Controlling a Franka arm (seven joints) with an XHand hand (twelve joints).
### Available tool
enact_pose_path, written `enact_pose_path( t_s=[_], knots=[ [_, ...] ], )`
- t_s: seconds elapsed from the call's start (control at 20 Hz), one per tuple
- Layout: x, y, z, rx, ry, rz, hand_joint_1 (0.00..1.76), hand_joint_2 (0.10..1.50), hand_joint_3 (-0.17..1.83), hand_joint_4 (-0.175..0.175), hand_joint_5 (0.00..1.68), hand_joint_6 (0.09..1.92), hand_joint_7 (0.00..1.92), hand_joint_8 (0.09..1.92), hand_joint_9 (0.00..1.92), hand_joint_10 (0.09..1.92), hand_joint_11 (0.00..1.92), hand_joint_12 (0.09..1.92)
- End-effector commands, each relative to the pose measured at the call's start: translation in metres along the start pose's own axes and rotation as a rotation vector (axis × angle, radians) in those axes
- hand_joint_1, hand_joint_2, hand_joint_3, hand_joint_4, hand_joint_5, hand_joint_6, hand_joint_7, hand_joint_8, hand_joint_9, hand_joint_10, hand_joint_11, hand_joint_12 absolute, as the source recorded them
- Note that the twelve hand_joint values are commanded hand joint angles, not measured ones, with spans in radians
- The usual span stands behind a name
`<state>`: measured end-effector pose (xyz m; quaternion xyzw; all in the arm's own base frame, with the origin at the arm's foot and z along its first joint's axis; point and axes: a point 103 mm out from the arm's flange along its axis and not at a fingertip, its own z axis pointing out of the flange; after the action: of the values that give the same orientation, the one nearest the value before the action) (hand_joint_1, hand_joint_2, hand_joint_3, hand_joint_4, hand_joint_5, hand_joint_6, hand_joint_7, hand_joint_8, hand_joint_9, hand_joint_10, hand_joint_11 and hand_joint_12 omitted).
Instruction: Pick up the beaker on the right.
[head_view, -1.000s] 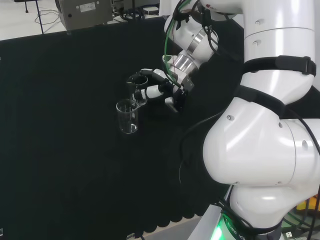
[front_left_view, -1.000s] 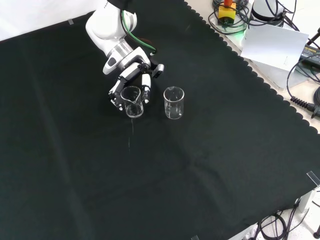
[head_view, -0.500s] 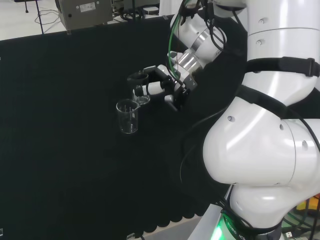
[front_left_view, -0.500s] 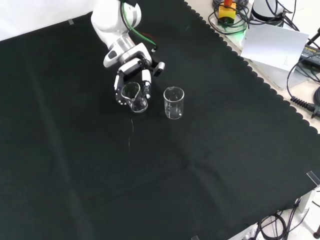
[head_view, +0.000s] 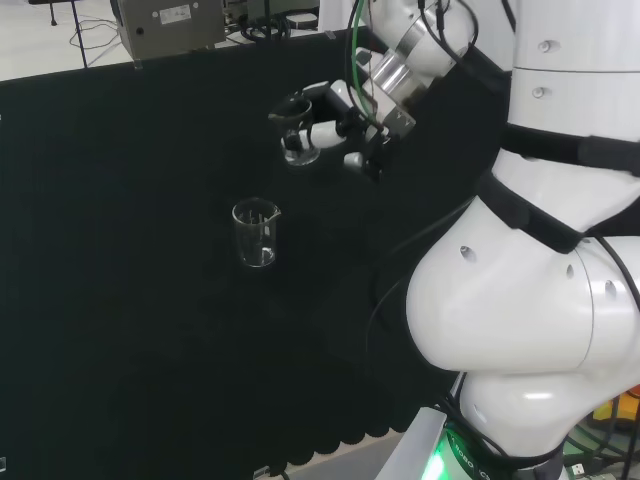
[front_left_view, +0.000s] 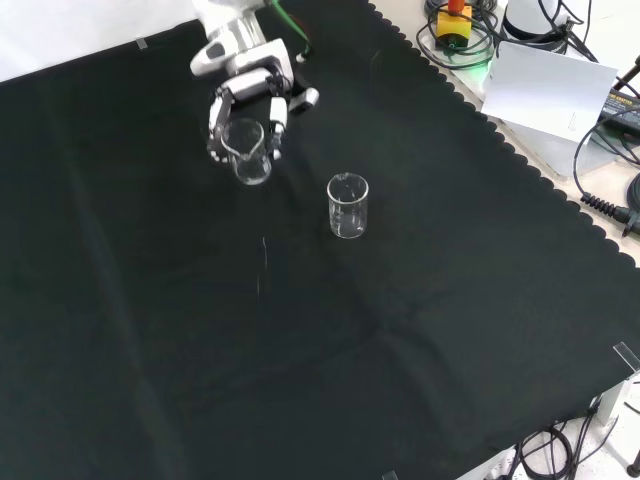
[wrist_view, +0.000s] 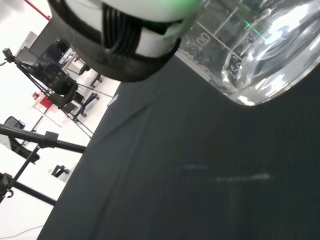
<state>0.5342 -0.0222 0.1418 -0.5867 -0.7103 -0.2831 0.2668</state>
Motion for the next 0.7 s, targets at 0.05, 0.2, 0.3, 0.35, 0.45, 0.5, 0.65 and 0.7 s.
enact_pose_path(
  t_s=[0.05, 0.2, 0.3, 0.35, 0.45, 0.5, 0.65, 0.7],
  knots=[
    [-0.001, -0.027, -0.04, -0.009, -0.103, -0.004, 1.31, 1.01, -0.17, -0.041, 1.42, 0.18, 1.59, 0.09, 1.46, 0.6, 1.4, 0.66],
    [0.003, -0.04, -0.051, 0.011, -0.125, -0.003, 1.31, 1.01, -0.17, -0.045, 1.43, 0.18, 1.59, 0.09, 1.47, 0.6, 1.4, 0.66],
    [0.007, -0.05, -0.056, 0.024, -0.139, -0.001, 1.31, 1.01, -0.17, -0.046, 1.43, 0.17, 1.59, 0.09, 1.47, 0.6, 1.4, 0.66],
    [0.009, -0.054, -0.058, 0.029, -0.144, 0.001, 1.31, 1.01, -0.17, -0.046, 1.43, 0.17, 1.59, 0.09, 1.47, 0.6, 1.41, 0.66],
    [0.013, -0.064, -0.061, 0.038, -0.155, 0.003, 1.28, 1.01, -0.17, -0.088, 1.47, 0.13, 1.6, 0.19, 1.48, 0.59, 1.42, 0.65],
    [0.016, -0.069, -0.062, 0.045, -0.16, 0.002, 1.25, 1.01, -0.17, -0.104, 1.5, 0.09, 1.56, 0.42, 1.49, 0.59, 1.42, 0.65],
    [0.023, -0.083, -0.062, 0.076, -0.184, -0.006, 1.22, 1.01, -0.17, -0.097, 1.54, 0.09, 1.41, 0.89, 1.49, 0.6, 1.43, 0.66],
    [0.025, -0.087, -0.062, 0.08, -0.188, -0.005, 1.21, 1.01, -0.17, -0.095, 1.54, 0.09, 1.4, 0.94, 1.49, 0.6, 1.43, 0.67]
  ],
)
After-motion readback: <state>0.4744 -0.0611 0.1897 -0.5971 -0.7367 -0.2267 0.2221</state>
